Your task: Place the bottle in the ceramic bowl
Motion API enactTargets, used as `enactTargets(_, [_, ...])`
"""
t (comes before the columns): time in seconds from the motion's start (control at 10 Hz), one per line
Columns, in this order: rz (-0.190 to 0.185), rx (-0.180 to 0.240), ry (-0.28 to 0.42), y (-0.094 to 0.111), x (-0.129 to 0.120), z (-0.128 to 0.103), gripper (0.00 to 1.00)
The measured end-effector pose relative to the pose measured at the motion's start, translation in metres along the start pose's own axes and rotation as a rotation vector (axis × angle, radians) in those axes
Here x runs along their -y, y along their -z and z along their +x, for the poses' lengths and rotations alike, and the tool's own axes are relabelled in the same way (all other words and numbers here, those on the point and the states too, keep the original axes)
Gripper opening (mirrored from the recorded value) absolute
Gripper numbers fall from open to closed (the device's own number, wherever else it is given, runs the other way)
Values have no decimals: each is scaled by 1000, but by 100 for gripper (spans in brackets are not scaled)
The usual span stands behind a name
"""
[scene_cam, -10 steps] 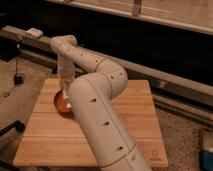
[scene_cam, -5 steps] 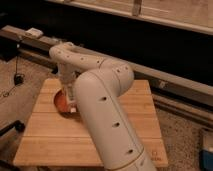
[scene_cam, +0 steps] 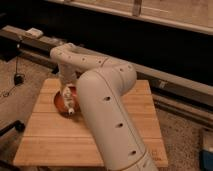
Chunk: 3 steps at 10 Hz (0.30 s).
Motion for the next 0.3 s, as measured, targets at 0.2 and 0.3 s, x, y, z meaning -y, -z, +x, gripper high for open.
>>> enactTargets(0.2, [0,0,-2,0,1,0,66])
enactTargets(0.3, [0,0,-1,0,0,0,66])
